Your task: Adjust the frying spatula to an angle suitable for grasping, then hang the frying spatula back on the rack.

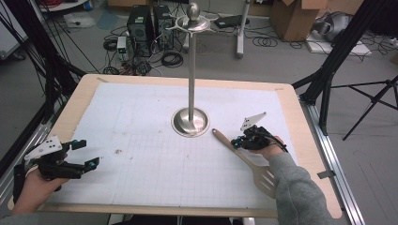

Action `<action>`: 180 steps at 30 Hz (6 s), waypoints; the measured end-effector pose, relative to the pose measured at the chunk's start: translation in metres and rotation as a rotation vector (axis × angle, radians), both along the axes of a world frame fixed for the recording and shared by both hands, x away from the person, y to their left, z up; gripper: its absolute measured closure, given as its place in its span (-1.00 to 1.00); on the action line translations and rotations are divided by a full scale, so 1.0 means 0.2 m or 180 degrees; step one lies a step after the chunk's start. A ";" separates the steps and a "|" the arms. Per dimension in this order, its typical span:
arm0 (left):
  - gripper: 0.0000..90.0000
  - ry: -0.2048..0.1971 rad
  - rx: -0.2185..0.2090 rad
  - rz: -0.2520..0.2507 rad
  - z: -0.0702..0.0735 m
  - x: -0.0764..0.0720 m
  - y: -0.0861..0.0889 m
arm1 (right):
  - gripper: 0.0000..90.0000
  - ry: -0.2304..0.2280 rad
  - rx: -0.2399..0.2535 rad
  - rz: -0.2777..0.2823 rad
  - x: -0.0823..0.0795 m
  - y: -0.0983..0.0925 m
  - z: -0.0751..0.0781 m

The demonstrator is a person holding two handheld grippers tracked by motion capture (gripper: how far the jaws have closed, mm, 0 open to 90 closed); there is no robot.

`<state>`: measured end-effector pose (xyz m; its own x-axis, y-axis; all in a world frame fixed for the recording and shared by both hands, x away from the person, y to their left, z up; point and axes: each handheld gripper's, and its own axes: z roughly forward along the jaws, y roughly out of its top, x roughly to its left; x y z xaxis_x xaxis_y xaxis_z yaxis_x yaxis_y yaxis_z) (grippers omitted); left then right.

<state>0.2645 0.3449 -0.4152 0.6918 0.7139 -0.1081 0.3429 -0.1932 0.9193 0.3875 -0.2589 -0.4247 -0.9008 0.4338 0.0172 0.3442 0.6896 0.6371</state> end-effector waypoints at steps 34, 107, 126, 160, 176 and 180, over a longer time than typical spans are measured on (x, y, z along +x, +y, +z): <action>-0.85 -0.0181 -0.0043 -0.0008 0.04 0.04 -0.04 | 0.78 -0.0375 0.0441 -0.0073 -0.22 -0.08 0.19; -0.85 -0.0075 -0.0003 -0.0185 -0.01 0.18 -0.14 | -0.31 -0.0074 -0.0454 -0.0325 -0.40 -0.07 0.08; -0.85 -0.0048 0.0037 -0.0188 -0.01 0.18 -0.14 | 0.29 -0.0149 -0.0857 -0.0253 -0.40 -0.05 0.05; -0.85 -0.0010 0.0057 -0.0188 -0.02 0.17 -0.14 | 0.69 -0.0151 -0.0815 -0.0364 -0.37 -0.10 0.04; -0.85 -0.0021 0.0045 -0.0177 -0.02 0.17 -0.14 | 0.71 -0.0042 -0.0415 -0.0437 -0.37 -0.16 0.06; -0.85 -0.0034 0.0048 -0.0180 -0.02 0.17 -0.14 | 0.71 -0.0097 -0.0304 -0.0432 -0.38 -0.17 0.09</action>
